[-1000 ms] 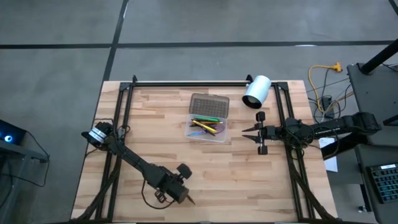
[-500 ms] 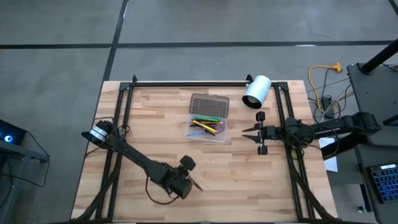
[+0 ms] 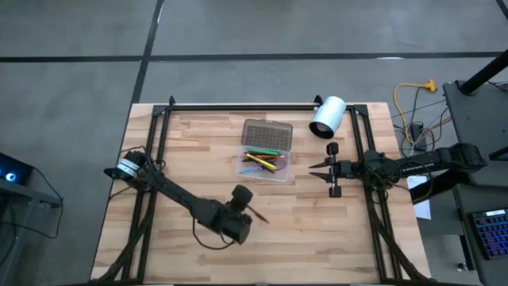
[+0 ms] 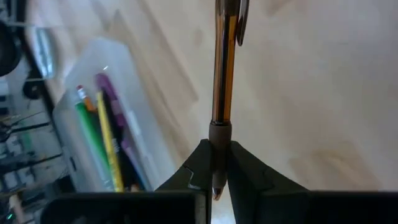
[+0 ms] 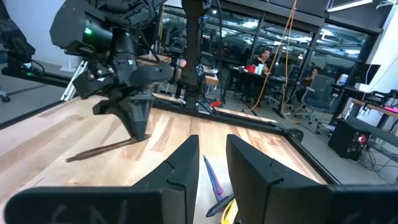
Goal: Pick & place school supplies into a supply box
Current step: Put the brown pen into the supply box
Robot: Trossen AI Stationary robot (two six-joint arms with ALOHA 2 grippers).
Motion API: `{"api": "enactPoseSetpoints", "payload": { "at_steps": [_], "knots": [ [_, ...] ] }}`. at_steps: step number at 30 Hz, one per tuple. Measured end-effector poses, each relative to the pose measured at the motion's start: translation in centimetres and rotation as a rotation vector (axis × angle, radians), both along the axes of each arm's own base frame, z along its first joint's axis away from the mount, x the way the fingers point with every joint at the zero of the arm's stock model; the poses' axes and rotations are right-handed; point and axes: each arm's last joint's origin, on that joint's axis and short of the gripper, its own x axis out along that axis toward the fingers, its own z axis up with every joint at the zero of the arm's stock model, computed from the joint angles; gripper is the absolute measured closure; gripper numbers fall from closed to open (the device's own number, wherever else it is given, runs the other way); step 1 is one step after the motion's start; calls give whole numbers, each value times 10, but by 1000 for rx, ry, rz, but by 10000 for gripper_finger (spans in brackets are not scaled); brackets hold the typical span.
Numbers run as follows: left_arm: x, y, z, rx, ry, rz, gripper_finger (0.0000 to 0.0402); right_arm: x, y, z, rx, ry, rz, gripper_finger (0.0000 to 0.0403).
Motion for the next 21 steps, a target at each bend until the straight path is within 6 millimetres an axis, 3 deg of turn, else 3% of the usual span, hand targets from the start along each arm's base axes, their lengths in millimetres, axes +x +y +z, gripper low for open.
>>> {"api": "enactPoseSetpoints", "payload": {
  "at_steps": [12,21],
  "knots": [
    [12,27,3,113,-79,128,390,0,0,0,2,0,0,330],
    [12,33,7,273,-145,189,390,0,0,0,2,0,0,330]
  ]
}}
